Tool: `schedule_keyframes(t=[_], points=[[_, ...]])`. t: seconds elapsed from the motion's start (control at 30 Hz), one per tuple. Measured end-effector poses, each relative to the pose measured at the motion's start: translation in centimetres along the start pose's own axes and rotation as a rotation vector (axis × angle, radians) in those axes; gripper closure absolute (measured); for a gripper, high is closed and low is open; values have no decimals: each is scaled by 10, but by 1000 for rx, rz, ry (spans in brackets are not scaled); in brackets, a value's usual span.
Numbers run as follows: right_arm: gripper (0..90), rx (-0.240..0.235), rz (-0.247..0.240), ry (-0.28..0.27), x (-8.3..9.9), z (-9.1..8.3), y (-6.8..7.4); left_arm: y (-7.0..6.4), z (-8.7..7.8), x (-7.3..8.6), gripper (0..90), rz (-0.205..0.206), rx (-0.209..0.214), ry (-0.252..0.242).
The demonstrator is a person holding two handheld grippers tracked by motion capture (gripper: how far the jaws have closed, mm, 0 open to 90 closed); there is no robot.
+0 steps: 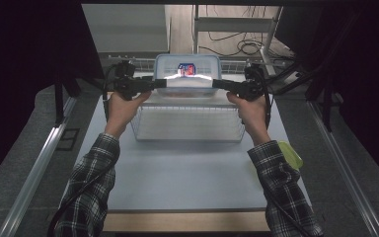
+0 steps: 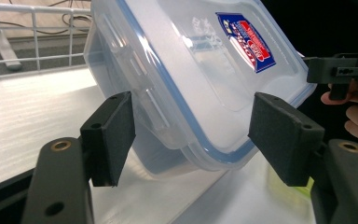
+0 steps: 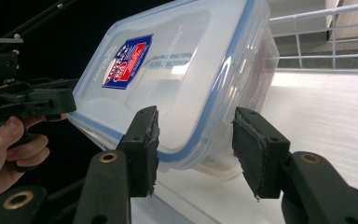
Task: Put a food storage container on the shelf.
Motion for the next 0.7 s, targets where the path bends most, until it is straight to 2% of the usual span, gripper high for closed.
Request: schedule_keyframes(t=[0.23,0.4,0.47,0.53,0.7], points=[[533,88,-51,-34,-4,1,5,0,-3,-4,296,31,-106,-31],[527,106,-59,-56,-6,2,5,-1,-6,-5,331,60,-158,-63],[514,111,-64,-56,-7,2,5,0,-8,-4,333,66,-156,-72],[492,116,-91,-61,-7,0,6,0,-10,-3,332,58,-142,-79],[411,87,-123,-64,-4,-7,10,-4,-14,5,290,80,-115,-71]])
Point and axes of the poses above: each handheld gripper's, and its own axes: z roughly forward along the jaws, x roughly out of its underside, y roughly to its left, the point moved 4 cm from there along z, roughly forward along the jaws, and after that the axes turned 1 degree about y, right-handed, at the moved point
